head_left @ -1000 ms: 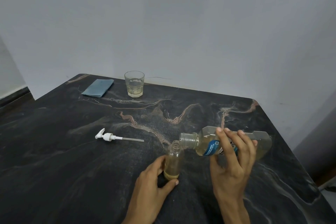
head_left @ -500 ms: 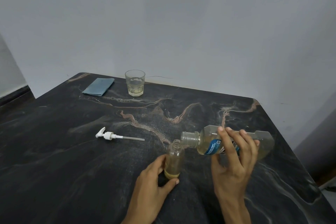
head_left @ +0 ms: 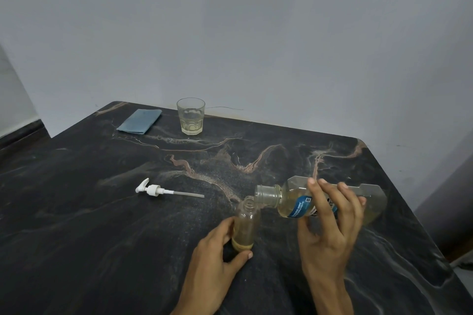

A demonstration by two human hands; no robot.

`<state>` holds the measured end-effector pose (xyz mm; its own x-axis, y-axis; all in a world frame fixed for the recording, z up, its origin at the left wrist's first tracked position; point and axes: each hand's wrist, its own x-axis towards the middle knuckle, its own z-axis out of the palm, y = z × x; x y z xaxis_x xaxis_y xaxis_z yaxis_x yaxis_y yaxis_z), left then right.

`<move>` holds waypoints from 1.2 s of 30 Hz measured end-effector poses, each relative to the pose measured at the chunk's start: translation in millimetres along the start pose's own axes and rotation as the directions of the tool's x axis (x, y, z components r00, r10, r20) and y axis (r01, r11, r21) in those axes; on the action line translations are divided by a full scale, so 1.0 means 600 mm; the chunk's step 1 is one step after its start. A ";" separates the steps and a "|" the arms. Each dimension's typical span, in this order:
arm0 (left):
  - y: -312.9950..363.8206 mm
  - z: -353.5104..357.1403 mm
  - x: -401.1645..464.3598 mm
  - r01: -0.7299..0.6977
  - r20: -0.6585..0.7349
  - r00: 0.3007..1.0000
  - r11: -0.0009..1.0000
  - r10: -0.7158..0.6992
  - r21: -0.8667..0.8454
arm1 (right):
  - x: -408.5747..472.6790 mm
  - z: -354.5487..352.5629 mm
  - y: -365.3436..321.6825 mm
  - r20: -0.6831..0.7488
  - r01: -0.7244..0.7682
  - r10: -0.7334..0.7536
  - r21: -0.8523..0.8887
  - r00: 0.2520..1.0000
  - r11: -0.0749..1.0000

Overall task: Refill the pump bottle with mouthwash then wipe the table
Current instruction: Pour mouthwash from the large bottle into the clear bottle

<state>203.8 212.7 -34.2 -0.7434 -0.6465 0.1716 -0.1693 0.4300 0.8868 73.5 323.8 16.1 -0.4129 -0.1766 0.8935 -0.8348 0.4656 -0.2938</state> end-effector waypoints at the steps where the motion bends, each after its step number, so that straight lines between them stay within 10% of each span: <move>1: 0.000 0.000 0.000 0.000 0.002 1.000 1.000 0.000 0.000 | 0.000 0.000 0.000 0.001 0.001 -0.001 -0.002 1.000 1.000; 36: -0.001 0.001 0.000 -0.005 -0.003 1.000 1.000 0.005 0.001 | -0.002 0.002 0.002 -0.015 0.013 -0.013 -0.011 1.000 1.000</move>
<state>203.5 212.6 -34.9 -0.7420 -0.6466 0.1771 -0.1663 0.4334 0.8858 72.7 323.3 14.5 -0.3968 -0.1698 0.9020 -0.8359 0.4730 -0.2786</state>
